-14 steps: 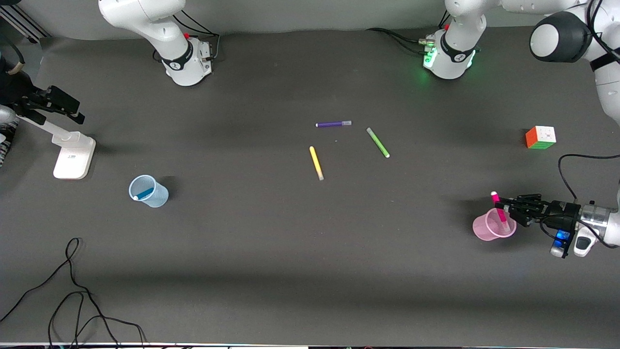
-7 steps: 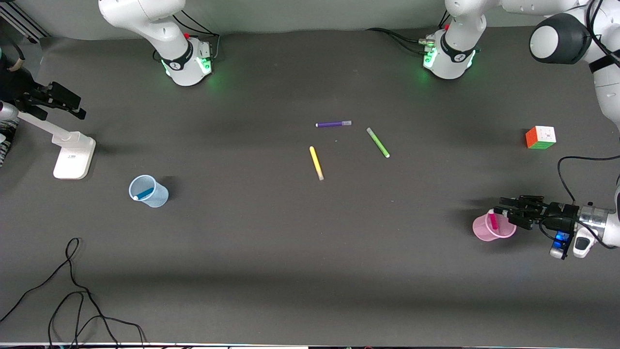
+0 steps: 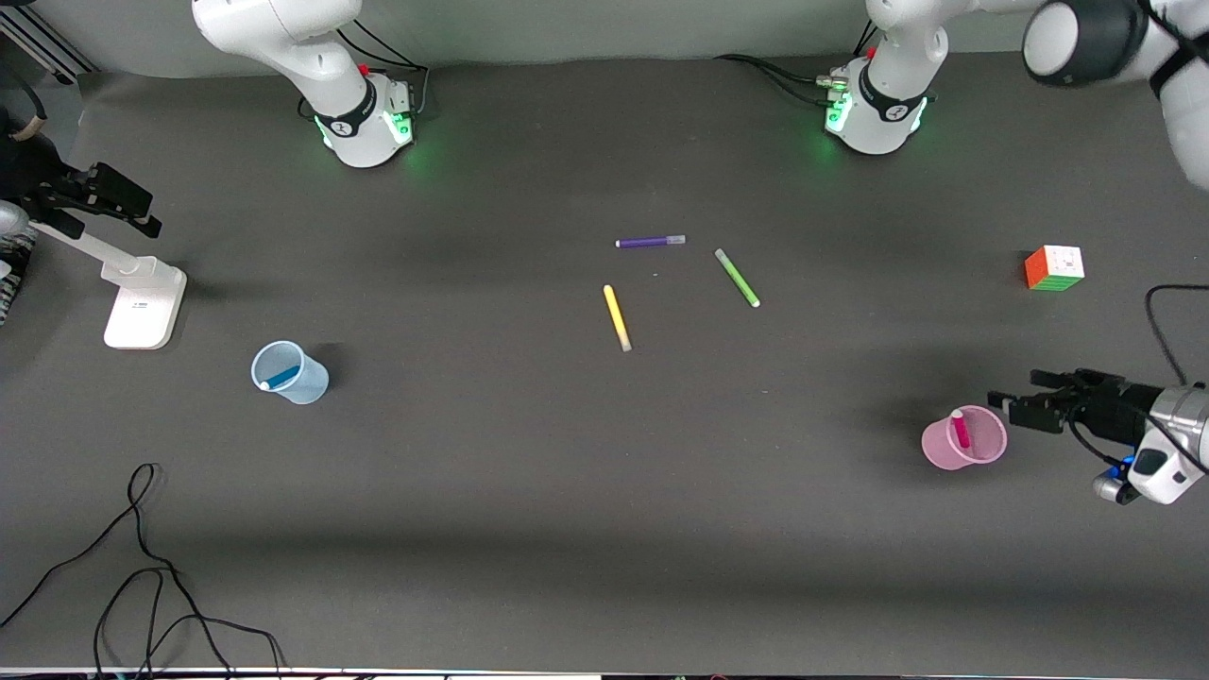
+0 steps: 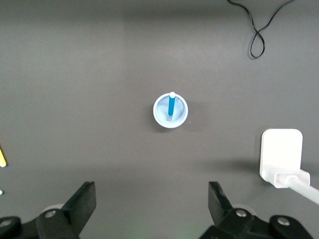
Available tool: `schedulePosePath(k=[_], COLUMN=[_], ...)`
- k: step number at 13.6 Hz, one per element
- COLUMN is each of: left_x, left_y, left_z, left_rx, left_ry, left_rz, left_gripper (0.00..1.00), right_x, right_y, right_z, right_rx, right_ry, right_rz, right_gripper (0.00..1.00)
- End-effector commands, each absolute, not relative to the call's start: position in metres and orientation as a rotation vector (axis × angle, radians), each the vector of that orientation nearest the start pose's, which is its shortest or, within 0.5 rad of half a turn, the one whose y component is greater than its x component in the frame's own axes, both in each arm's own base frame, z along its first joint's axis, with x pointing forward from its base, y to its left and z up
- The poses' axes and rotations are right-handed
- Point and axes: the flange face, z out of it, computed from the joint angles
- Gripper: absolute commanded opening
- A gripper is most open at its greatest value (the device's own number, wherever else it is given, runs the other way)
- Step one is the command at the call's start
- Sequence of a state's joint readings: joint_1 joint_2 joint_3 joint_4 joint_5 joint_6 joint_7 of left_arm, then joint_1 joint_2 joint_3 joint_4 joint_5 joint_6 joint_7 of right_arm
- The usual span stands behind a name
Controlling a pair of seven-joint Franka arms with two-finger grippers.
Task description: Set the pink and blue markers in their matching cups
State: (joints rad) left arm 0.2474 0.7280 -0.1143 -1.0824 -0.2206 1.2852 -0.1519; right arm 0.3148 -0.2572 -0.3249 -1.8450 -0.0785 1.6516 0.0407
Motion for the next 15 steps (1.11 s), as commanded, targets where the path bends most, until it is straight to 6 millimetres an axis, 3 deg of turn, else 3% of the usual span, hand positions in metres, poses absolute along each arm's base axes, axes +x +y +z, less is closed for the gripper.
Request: schedulePosePath(k=[1, 2, 5, 8, 11, 13, 15], left_x=[0.644, 0.633, 0.595, 0.550, 0.503, 0.469, 0.456], left_y=[0.043, 0.027, 0.000, -0.006, -0.019, -0.021, -0.023], left_z=[0.439, 0.461, 0.502, 0.536, 0.569, 0.572, 0.575], left_rx=[-3.151, -3.113, -3.032, -2.992, -2.998, -3.004, -3.010], left_ry=[-0.320, -0.279, -0.211, -0.189, -0.166, -0.160, -0.145], left_rz=[0.764, 0.716, 0.607, 0.498, 0.376, 0.262, 0.177], left_gripper=[0.99, 0.99, 0.99, 0.99, 0.99, 0.99, 0.99], right_x=[0.484, 0.484, 0.480, 0.485, 0.495, 0.502, 0.508], right_y=[-0.029, -0.029, -0.030, -0.022, -0.010, -0.004, -0.002], right_z=[0.634, 0.632, 0.628, 0.620, 0.624, 0.613, 0.610], right_rx=[-3.137, -3.138, -3.098, -3.080, -3.082, -3.090, -3.095], right_ry=[0.076, 0.076, 0.079, 0.065, 0.036, 0.032, 0.029], right_rz=[-0.116, -0.104, -0.041, -0.002, -0.025, 0.009, 0.014], right_gripper=[1.00, 1.00, 1.00, 1.00, 1.00, 1.00, 1.00])
